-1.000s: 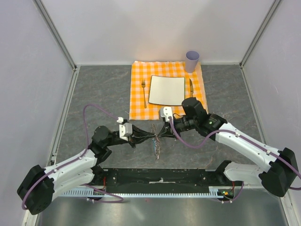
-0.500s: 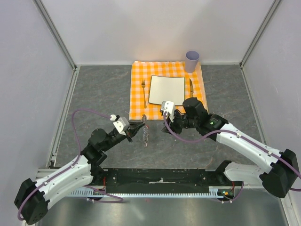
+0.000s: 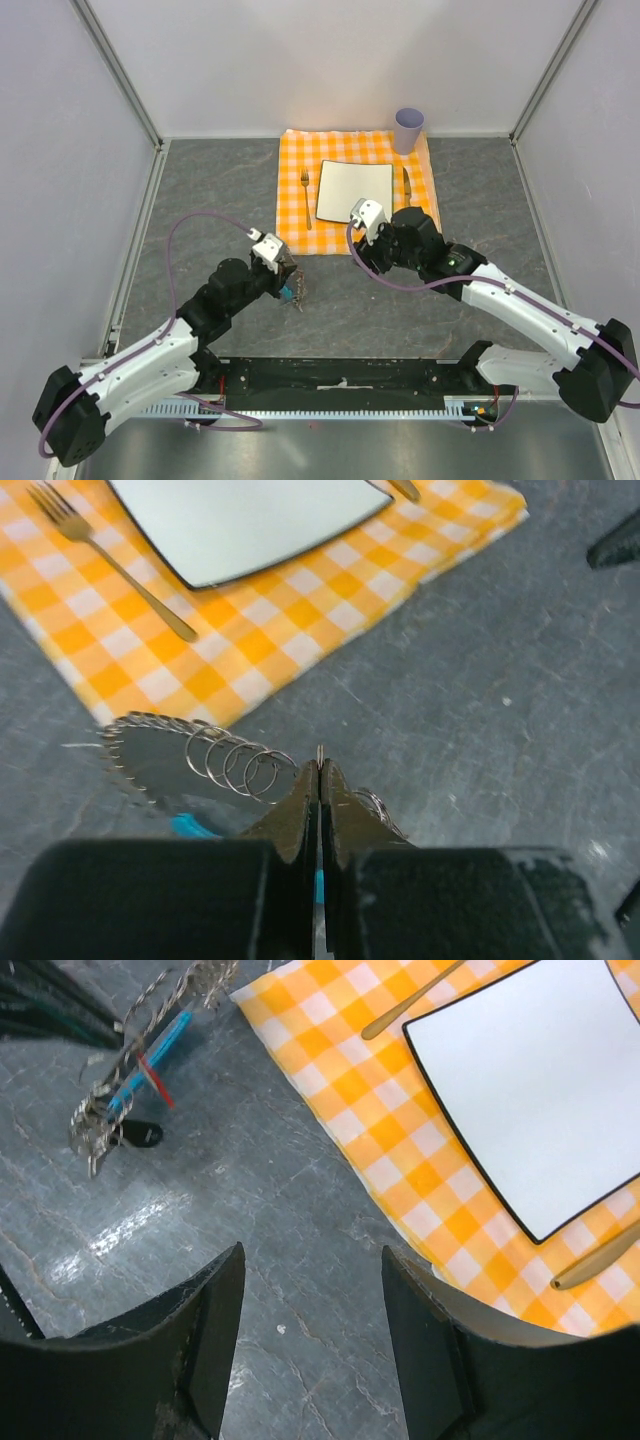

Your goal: Put the keys on the keyring

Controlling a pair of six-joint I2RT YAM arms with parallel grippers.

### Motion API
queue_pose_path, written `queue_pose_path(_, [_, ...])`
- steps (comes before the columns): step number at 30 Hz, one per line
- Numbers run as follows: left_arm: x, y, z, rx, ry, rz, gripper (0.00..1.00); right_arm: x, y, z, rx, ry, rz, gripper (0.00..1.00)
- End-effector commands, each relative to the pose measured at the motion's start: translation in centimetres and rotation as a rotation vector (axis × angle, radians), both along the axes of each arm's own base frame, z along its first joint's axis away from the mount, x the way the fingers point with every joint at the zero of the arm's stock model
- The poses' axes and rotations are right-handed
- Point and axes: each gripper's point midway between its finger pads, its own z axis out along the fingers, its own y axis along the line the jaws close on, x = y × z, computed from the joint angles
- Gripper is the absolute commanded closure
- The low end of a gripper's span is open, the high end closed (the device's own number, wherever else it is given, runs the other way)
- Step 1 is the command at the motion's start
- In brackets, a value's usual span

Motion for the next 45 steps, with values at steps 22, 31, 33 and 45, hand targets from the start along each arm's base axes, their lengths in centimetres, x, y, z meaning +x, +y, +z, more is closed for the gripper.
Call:
queue_pose_path(22, [-1.5, -4.5, -6.2, 0.139, 0.450, -0.061, 0.52, 3.9, -11.6, 0.5, 0.131, -0.118, -0.798, 0.03])
queue_pose_path(31, [3.4, 4.0, -0.5, -0.068, 0.375, 0.460, 0.06, 5.4, -18.4, 1.2, 0.337, -0.073, -1.101, 0.02])
queue_pose_path(33, [3.2, 5.5, 1.9, -0.135, 0.323, 0.518, 0.01, 5.1, -19.6, 2.5, 0.394, -0.099, -1.127, 0.02])
queue_pose_path(45, [-1.0, 12.9, 15.0, -0.308, -0.038, 0.611, 0.01, 2.1, -24.9, 9.5, 0.455, -0.355, -1.224, 0.02])
